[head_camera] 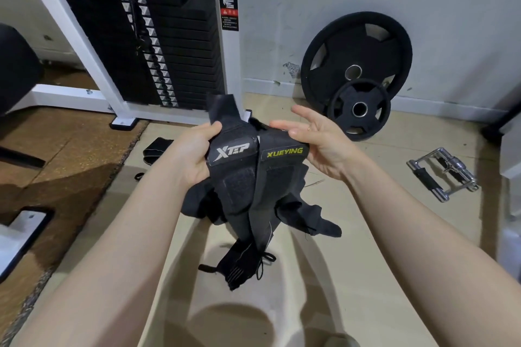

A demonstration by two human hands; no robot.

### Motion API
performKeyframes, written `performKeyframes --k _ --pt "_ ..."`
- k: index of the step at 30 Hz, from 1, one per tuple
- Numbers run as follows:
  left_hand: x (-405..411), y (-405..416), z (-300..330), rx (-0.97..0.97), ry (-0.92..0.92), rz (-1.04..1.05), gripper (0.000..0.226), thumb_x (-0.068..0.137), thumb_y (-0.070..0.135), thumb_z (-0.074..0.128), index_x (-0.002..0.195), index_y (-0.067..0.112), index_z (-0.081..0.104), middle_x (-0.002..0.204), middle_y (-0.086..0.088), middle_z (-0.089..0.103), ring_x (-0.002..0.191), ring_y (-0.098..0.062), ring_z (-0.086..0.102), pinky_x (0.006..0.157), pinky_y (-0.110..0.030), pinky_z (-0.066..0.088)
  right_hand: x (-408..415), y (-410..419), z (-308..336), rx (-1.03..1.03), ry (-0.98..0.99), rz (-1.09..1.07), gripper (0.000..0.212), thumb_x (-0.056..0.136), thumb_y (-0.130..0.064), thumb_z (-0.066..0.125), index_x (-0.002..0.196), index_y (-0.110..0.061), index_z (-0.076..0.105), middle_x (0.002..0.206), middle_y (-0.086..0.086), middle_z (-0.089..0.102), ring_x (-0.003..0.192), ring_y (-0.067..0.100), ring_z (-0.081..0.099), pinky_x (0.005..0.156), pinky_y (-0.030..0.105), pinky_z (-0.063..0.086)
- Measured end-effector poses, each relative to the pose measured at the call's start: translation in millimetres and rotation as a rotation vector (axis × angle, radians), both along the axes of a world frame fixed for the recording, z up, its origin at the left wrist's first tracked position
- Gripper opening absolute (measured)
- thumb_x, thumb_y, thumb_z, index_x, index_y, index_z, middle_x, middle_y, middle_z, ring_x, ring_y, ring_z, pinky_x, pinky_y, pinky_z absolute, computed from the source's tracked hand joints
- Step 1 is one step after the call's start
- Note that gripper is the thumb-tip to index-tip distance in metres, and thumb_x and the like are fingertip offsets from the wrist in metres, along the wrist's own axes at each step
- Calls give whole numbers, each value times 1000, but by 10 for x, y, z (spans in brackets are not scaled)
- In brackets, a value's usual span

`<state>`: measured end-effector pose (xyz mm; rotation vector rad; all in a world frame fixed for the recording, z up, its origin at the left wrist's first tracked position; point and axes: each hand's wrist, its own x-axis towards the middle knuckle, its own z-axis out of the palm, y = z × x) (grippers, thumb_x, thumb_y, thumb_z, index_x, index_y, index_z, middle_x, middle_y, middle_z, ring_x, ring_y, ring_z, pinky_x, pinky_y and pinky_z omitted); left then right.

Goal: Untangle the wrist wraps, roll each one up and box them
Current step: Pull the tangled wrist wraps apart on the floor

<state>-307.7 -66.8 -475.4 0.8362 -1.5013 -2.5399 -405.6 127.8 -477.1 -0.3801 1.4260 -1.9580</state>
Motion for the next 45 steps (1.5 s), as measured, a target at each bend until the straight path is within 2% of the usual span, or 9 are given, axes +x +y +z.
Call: performKeyframes --k 10,16,21,26,31,37,40,43,45 --pt "-252 -369 -1026 -420 -332 26 23 83 -5 40 72 14 48 71 -8 53 67 -23 53 59 -30 46 -174 -269 -779 268 67 -189 19 90 8 52 94 -10 57 91 7 67 74 17 67 63 27 56" --pt "-530 -447 -1821 -666 -267 130 32 88 -5 43 111 11 60 98 -8 67 91 -28 63 78 -32 52 -442 -304 -1499 506 167 -184 27 94 7 46 84 -18 52 88 4 59 81 17 56 75 26 49" --pt "-832 -350 -1853 -1074 -357 220 75 91 12 58 152 9 13 150 -13 34 140 -27 30 115 -33 24 -763 -429 -1569 537 101 -120 12 95 -6 53 100 -17 51 91 9 65 76 21 64 74 37 57" --pt "-978 182 -1938 -419 -77 -228 37 89 13 65 125 15 58 116 2 67 109 -14 63 86 -20 50 -1001 -577 -1753 433 88 39 14 99 -11 47 110 -8 55 95 5 65 81 15 63 70 24 52" --pt "-1154 62 -2238 -551 -266 -20 18 89 14 65 106 18 64 106 0 68 100 -18 64 88 -32 52 -1175 -76 -2506 980 350 -18 34 100 -21 40 132 -15 49 131 4 55 123 23 49 106 33 35" --pt "-1159 -26 -2573 -466 -429 -65 24 92 8 47 112 17 59 101 -5 66 95 -24 62 82 -34 50 -916 287 -3197 1235 719 533 90 76 -40 73 149 -19 26 153 11 29 141 27 27 114 43 26" --pt "-1156 1 -2613 -556 -448 -63 55 95 4 45 145 22 30 108 -2 59 81 -15 56 66 -21 46 -882 137 -3224 1377 1036 359 44 92 -15 51 136 -16 45 145 10 41 137 26 32 114 36 18" --pt "-1052 -21 -2511 -700 -391 -82 78 97 1 44 151 40 3 103 8 53 74 -12 52 62 -18 47 -967 10 -2972 1146 690 -80 26 97 -10 35 107 -5 58 100 11 62 94 29 55 82 33 37" --pt "-996 -12 -2401 -721 -296 -121 62 98 -3 40 146 35 34 122 9 55 98 -12 57 82 -21 46 -1073 -17 -2707 975 399 -254 27 97 -11 35 92 4 57 86 13 57 79 25 49 67 31 34"
